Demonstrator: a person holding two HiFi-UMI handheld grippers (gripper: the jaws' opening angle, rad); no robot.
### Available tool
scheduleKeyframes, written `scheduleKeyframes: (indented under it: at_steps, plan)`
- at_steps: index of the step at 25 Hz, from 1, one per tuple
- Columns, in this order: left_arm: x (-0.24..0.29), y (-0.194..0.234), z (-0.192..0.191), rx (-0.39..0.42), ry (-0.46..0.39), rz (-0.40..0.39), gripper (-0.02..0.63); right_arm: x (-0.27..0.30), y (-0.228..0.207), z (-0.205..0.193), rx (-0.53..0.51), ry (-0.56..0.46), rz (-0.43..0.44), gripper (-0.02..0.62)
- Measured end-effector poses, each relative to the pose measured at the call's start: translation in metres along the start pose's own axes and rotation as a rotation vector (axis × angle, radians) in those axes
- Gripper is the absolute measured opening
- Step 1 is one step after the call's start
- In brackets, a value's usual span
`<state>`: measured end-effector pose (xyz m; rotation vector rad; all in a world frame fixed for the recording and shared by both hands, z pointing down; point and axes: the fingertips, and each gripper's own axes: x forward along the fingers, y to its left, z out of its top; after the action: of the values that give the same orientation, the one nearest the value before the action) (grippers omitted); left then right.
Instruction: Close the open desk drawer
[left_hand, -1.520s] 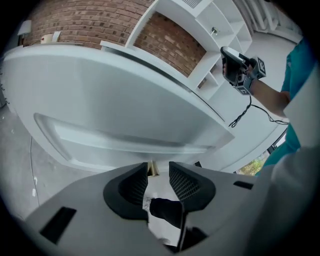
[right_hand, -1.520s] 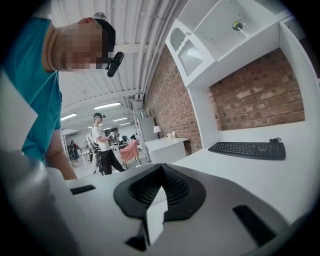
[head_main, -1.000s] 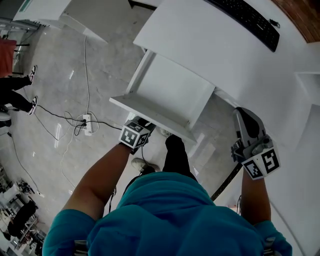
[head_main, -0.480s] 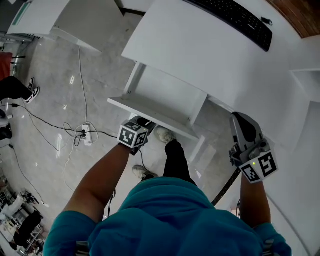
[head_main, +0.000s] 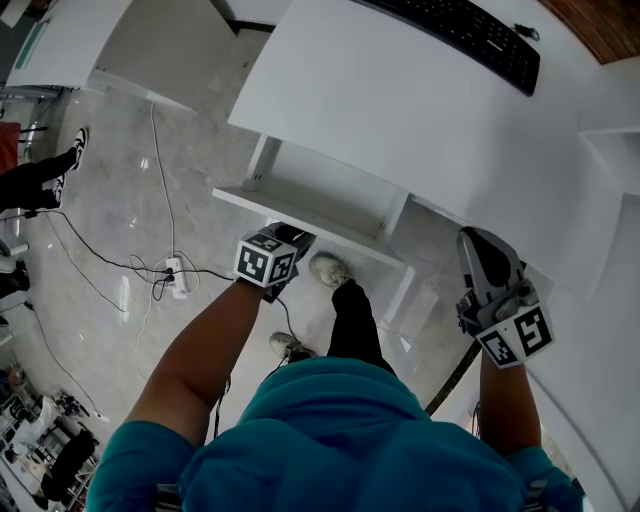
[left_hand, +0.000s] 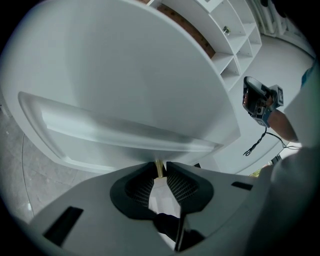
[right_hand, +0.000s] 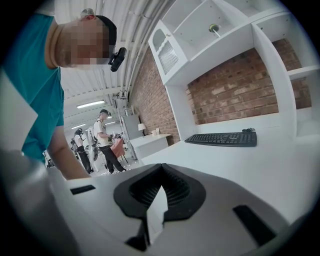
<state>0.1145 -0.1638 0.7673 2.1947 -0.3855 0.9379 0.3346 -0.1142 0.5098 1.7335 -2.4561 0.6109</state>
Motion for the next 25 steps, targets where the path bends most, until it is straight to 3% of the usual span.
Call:
scheduleKeyframes:
  at_steps: [25]
  plan:
    - [0.036,0.013,0.071,-0.008,-0.010,-0.040,0.087,0.006,-0.026,-0.006,0.037,-0.005,-0.036,0.021]
